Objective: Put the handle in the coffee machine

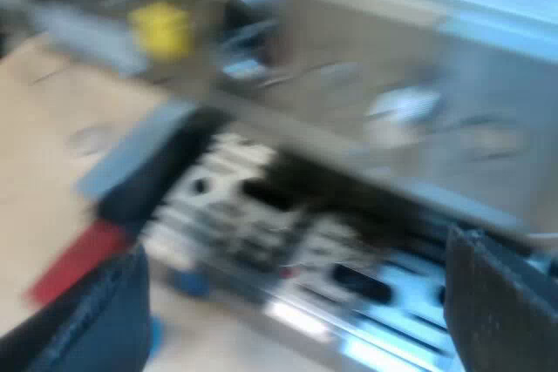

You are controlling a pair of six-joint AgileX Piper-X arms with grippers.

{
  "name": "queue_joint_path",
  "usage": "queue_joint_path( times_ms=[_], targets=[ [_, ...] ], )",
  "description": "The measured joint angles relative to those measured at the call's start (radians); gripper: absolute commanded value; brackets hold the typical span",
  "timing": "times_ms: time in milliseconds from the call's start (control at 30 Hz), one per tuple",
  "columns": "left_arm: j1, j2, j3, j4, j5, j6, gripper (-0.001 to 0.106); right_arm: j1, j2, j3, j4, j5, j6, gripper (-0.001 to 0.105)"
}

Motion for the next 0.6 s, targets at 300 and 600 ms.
queue_joint_path(
  times_ms=[300,600],
  targets=[
    [0.0,-0.037,0.002,0.032,-0.052,-0.01,0.086,-0.341,-0.039,-0.066,0.223,-0.06,-0.003,0.071],
    [0.0,-0.135,0.001,0.073,-0.075,-0.005,0.086,-0.739,-0.14,-0.066,0.381,-0.171,-0.091,0.071]
  ],
)
